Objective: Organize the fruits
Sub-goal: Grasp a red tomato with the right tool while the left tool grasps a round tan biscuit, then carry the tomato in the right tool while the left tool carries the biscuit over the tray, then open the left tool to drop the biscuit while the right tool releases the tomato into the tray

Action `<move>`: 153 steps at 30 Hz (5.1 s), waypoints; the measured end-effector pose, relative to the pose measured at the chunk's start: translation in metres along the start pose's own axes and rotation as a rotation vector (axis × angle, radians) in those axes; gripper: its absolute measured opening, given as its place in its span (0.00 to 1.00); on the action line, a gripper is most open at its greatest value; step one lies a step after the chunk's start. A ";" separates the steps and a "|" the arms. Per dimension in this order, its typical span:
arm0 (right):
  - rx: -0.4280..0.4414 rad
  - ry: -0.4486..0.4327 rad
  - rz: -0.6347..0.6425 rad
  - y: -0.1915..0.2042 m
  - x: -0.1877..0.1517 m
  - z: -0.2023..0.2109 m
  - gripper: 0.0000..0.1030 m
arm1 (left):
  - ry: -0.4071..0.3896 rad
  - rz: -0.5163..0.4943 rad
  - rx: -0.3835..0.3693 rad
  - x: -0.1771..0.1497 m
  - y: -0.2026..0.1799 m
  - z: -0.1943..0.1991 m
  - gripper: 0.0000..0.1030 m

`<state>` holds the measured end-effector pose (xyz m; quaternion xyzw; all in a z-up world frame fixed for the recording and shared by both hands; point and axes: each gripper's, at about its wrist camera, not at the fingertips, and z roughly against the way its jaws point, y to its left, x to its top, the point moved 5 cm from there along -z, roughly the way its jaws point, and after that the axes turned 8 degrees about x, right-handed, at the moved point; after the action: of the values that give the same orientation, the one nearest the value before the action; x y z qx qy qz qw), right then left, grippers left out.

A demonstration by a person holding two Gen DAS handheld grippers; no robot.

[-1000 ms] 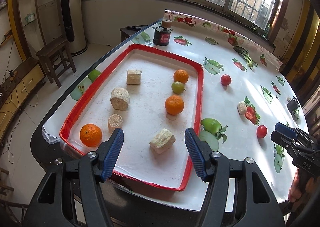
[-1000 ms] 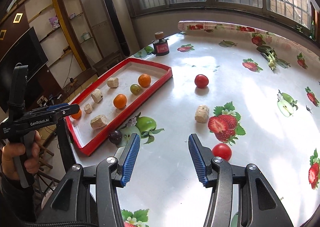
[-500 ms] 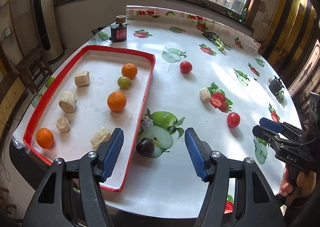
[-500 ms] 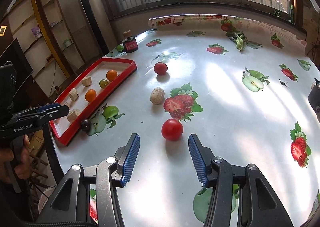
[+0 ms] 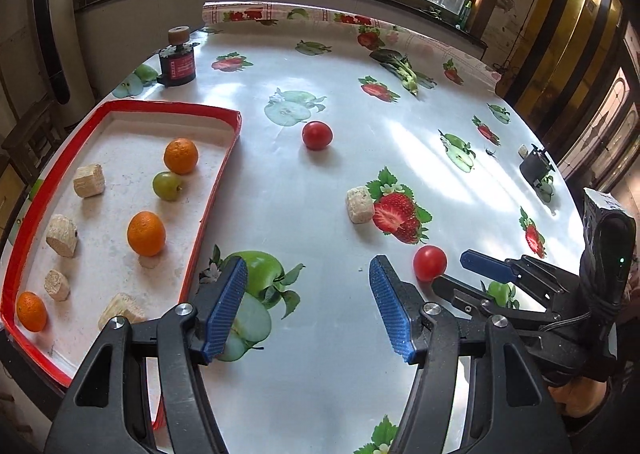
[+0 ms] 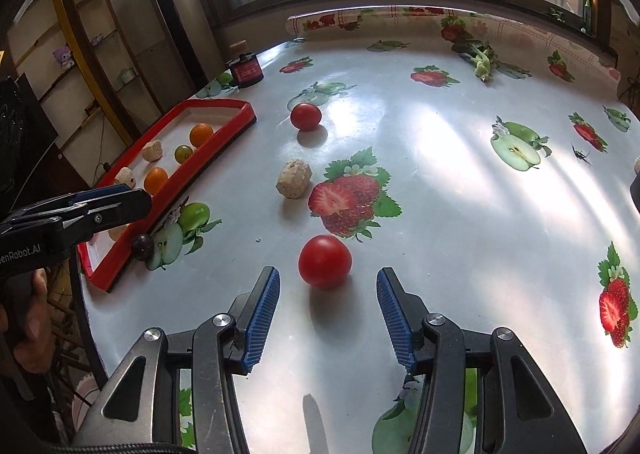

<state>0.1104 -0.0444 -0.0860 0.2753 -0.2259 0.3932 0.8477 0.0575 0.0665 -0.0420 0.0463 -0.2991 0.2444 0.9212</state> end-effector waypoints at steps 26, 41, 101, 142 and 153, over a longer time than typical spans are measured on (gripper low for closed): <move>-0.001 -0.007 -0.026 -0.025 0.004 0.001 0.32 | 0.095 -0.102 -0.047 0.032 -0.058 -0.096 0.22; -0.031 -0.043 -0.014 -0.016 0.004 0.020 0.32 | -0.019 -0.080 0.017 0.013 -0.030 -0.033 0.22; 0.012 -0.044 0.312 0.155 0.040 -0.022 0.31 | -0.196 0.131 0.329 -0.033 0.127 0.056 0.23; 0.121 0.123 0.150 0.141 0.176 -0.224 0.32 | 0.101 0.232 0.238 0.089 0.212 -0.113 0.23; 0.140 0.081 0.178 0.143 0.172 -0.197 0.48 | 0.057 0.225 0.273 0.089 0.208 -0.089 0.52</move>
<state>0.1317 0.2527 -0.0886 0.2967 -0.1870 0.4926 0.7964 0.0674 0.3065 -0.0763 0.1302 -0.2404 0.3855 0.8813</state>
